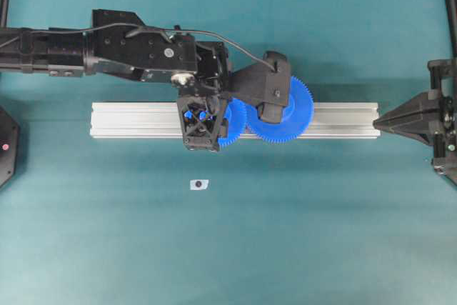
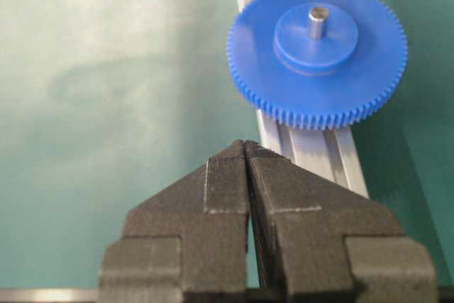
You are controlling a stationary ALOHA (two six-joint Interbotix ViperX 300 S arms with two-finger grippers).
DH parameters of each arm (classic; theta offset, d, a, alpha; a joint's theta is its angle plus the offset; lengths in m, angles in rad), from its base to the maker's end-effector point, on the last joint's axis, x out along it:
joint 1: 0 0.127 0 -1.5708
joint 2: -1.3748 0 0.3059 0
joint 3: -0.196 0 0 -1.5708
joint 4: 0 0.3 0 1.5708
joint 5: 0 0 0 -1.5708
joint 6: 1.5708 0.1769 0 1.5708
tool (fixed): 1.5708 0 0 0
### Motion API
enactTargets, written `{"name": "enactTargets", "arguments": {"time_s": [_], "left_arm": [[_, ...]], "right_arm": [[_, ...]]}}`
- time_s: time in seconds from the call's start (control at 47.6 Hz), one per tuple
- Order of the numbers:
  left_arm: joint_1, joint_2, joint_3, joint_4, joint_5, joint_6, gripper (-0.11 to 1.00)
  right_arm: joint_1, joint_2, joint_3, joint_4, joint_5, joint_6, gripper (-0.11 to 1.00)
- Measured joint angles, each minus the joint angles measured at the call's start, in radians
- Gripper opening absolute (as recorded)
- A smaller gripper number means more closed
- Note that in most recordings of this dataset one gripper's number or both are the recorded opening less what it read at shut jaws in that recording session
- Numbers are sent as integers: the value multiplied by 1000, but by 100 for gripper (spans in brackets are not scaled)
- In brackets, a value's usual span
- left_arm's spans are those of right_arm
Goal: Find the location of the shaft and insert the small gear.
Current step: 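Align the gear's bore with the empty steel shaft using the left gripper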
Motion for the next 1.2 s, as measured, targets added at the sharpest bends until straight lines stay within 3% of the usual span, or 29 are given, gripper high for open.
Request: {"name": "enactTargets", "arguments": {"time_s": [0.652, 0.799, 1.198], "left_arm": [[0, 0, 0, 0, -2, -29, 65], [2, 2, -2, 0, -6, -35, 83], [0, -3, -5, 0, -5, -44, 78]], "right_arm": [[2, 0, -2, 2, -2, 0, 3], [2, 0, 0, 0, 0, 0, 3], [0, 0, 0, 2, 0, 0, 3]]}}
